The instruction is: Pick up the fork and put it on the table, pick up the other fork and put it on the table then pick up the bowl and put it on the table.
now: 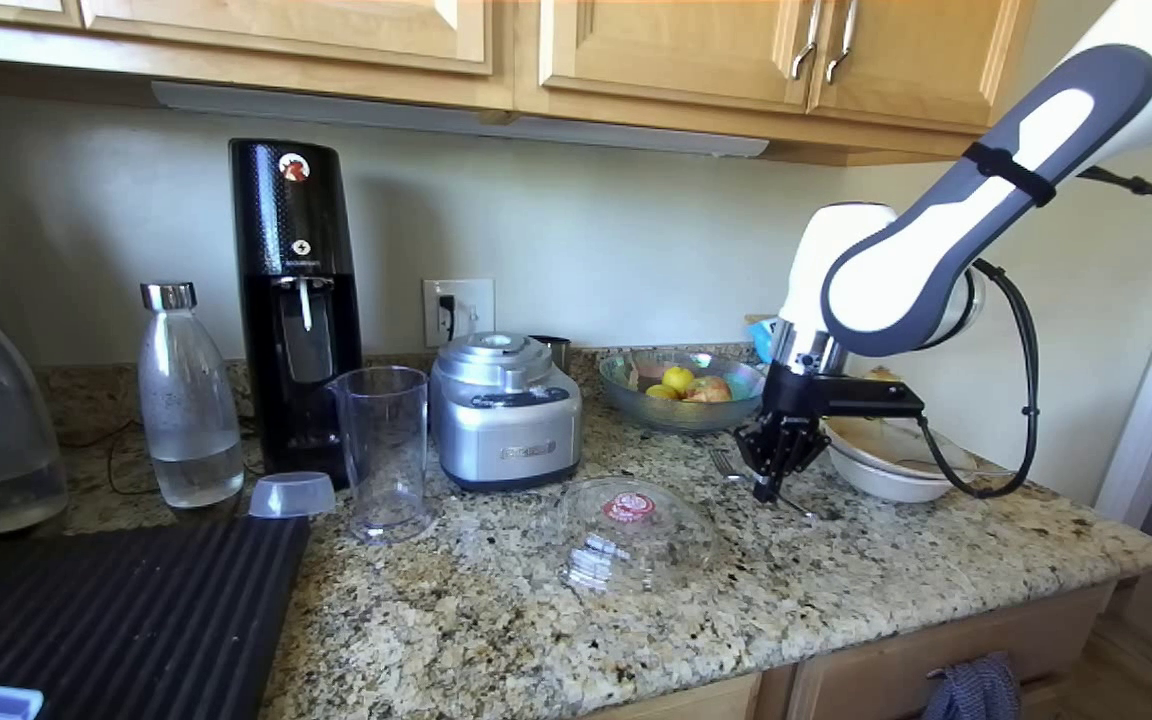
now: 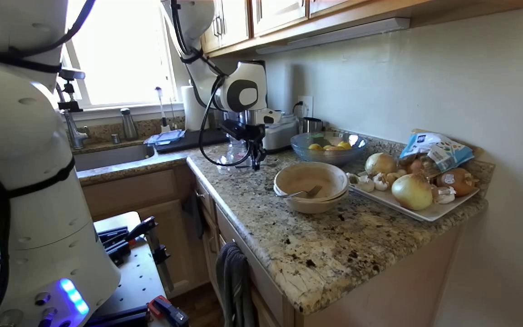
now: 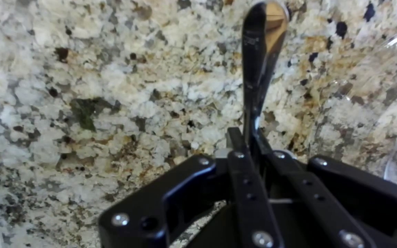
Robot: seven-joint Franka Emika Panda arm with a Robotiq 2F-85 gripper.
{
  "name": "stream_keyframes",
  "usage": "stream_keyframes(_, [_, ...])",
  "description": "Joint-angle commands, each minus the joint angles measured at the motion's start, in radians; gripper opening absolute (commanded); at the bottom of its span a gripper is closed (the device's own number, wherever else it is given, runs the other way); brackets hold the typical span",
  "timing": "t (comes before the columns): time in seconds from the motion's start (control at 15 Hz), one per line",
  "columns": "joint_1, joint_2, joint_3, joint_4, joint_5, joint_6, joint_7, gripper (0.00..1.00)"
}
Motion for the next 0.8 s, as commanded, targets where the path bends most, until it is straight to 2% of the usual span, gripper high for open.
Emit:
stream_keyframes(0.0, [0.019,-0.002,-0.018,0.0,0.015,-0.002,-0.012,0.04])
stream_keyframes(0.73, [0.053,0.096,-0.04,0.012,0.006,0.149,-0.013,0.04])
